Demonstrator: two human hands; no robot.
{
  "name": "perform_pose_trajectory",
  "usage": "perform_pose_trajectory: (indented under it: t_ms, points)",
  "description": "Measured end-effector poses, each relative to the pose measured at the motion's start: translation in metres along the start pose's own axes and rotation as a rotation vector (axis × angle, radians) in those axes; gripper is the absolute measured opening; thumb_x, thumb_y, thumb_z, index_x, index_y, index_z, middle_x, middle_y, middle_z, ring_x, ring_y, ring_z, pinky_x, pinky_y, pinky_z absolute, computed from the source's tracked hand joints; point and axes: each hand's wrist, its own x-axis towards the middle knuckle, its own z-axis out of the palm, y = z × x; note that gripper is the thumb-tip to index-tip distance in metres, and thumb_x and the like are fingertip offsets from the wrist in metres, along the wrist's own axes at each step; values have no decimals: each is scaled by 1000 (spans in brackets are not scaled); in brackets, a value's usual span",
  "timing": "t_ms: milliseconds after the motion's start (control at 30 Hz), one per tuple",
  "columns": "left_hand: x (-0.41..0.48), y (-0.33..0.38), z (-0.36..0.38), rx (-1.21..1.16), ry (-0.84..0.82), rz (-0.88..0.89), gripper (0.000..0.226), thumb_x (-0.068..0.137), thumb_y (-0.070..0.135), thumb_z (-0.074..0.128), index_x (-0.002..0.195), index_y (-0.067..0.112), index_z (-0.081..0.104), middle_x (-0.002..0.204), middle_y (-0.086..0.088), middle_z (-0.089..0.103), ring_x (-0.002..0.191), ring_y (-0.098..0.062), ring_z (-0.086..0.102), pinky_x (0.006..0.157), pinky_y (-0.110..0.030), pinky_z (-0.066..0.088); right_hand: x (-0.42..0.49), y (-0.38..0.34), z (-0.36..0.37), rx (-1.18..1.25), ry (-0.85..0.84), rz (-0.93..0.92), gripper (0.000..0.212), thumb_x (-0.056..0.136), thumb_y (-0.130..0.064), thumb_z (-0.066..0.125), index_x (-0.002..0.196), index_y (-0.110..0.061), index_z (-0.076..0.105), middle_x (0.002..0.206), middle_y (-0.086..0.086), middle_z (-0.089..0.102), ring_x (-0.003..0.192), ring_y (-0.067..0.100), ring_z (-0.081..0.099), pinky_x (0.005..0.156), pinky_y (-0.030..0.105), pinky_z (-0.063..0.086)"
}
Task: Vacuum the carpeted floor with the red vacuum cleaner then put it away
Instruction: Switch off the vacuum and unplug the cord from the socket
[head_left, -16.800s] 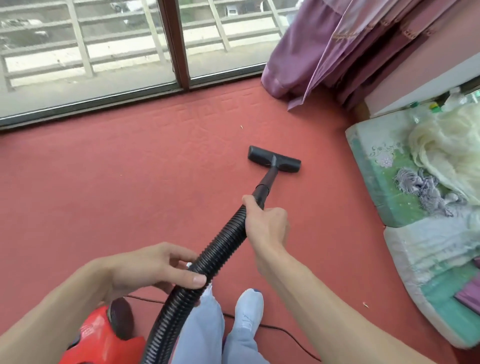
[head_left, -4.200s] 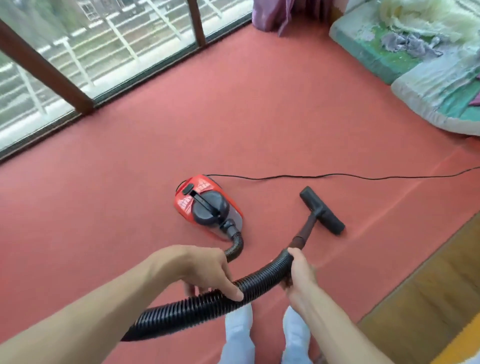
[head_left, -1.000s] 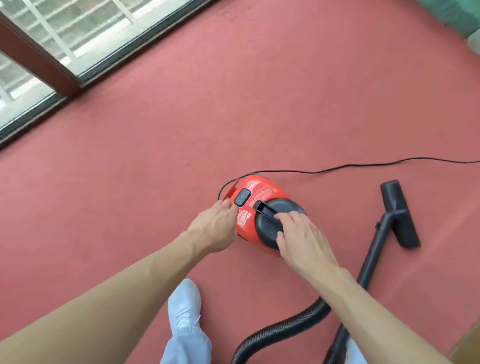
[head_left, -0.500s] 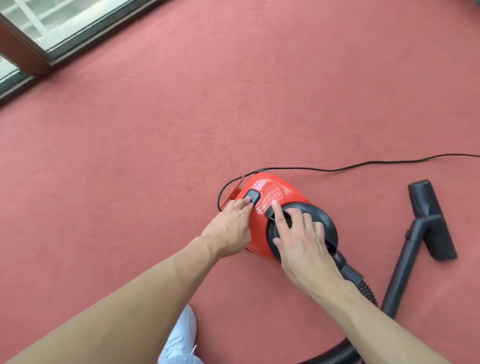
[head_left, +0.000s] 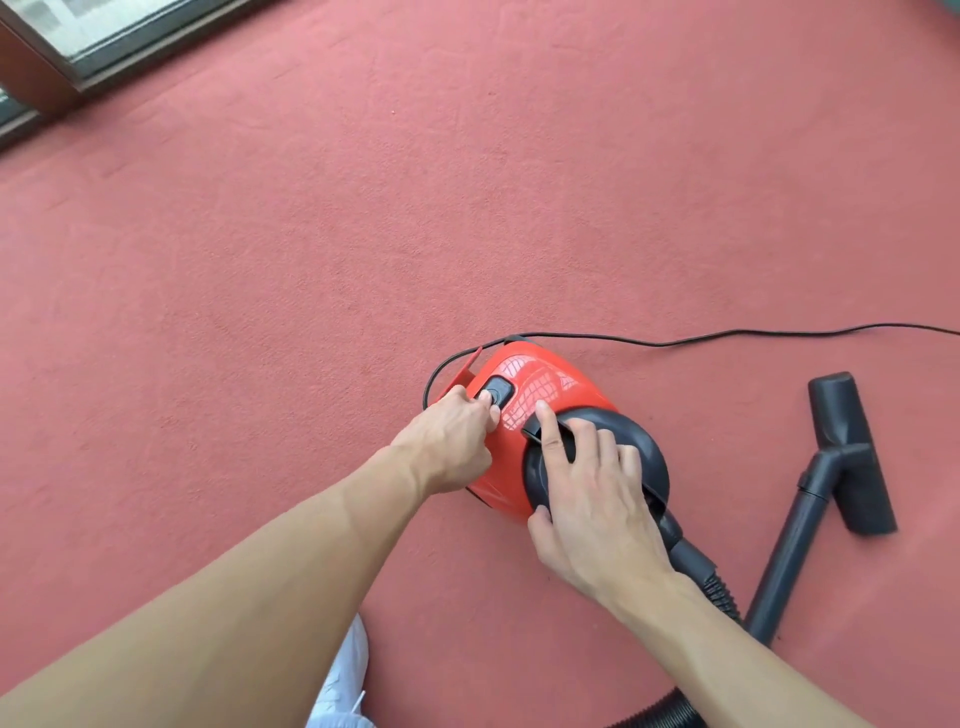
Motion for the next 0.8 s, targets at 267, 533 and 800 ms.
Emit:
perform_pose_trajectory:
  t_ms: [267,533,800]
  points:
    - [-46,24,-54,126,-109,-21,19,89,3,38,80,7,55,84,-9,59,75,-22,53,66,-34,49,1,0,-42,86,-270,-14,81,90,-27,48,157,-13,5,142,9,34,127,27,37,106,39,33]
    - [-122,88,-178,219,-32,-35,31,89,4,37,97,4,66,97,-13,71,87,-31,67,74,-39,55,-56,53,-165,280,-236,244,37,94,-23,39,123,-13,60,128,3,54,121,25,49,101,37,42]
    - [-228,250,-304,518,37,114,27,96,18,39,97,9,64,101,-10,68,91,-34,66,67,-34,48,-173,131,-350,393,-135,388,33,92,-29,41,110,-15,65,118,4,64,109,27,60,94,40,49]
